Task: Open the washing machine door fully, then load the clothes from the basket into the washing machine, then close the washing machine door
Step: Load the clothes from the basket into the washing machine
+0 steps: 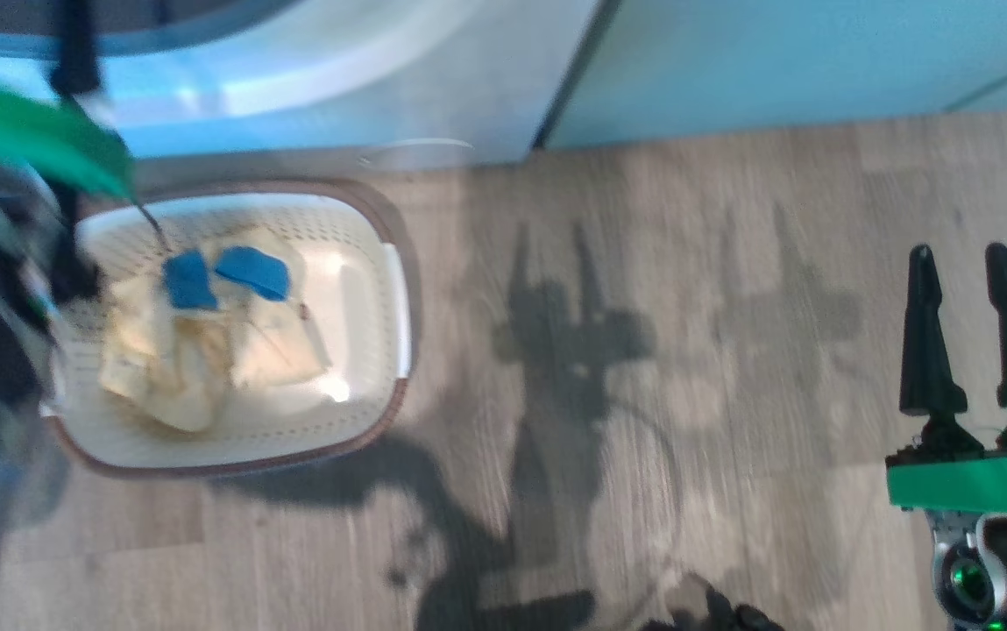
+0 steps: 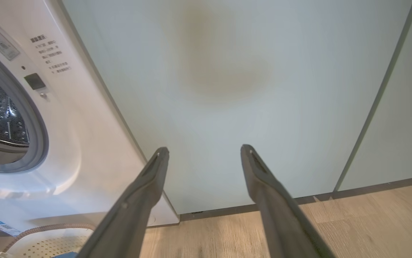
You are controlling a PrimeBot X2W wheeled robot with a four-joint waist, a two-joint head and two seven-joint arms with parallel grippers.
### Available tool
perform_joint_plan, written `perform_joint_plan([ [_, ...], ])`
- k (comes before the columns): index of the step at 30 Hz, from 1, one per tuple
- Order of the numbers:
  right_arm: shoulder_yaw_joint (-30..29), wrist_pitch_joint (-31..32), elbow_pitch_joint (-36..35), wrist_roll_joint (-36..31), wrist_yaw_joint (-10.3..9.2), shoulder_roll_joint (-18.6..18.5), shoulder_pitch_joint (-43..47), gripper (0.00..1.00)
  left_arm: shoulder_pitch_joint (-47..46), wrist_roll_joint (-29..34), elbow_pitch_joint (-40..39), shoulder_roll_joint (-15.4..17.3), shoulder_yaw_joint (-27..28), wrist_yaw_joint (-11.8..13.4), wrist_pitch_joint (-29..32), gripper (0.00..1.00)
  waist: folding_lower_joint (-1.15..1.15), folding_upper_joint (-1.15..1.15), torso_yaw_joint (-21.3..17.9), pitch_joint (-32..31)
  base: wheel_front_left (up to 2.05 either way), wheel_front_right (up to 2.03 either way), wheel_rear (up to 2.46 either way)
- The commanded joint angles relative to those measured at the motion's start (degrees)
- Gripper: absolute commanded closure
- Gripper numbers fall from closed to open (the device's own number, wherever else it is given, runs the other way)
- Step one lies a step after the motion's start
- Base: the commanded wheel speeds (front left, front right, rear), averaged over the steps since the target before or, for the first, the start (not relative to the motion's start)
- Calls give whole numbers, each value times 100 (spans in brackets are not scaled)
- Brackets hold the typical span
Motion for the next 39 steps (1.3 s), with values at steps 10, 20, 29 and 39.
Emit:
perform_joint_plan([
  [10,-122,-55,-105,-432,5,-89,420,0,2406,338,-2390,-82,166,1129,-84,0,1,0,720,-885,0,0,0],
  [20,-316,-55,-31,-798,5,-89,765,0,3652,285,-2864,-492,57,1420,-203,0,1,0,1156,-1550,0,0,0],
  [29,-268,-55,26,-908,5,-89,1066,0,4207,341,-2782,-698,-83,1363,-260,0,1,0,1318,-2110,0,0,0],
  [39,-213,-55,13,-906,5,-89,1386,0,4624,289,-2670,-908,-18,1265,-277,0,1,0,1194,-2599,0,0,0],
])
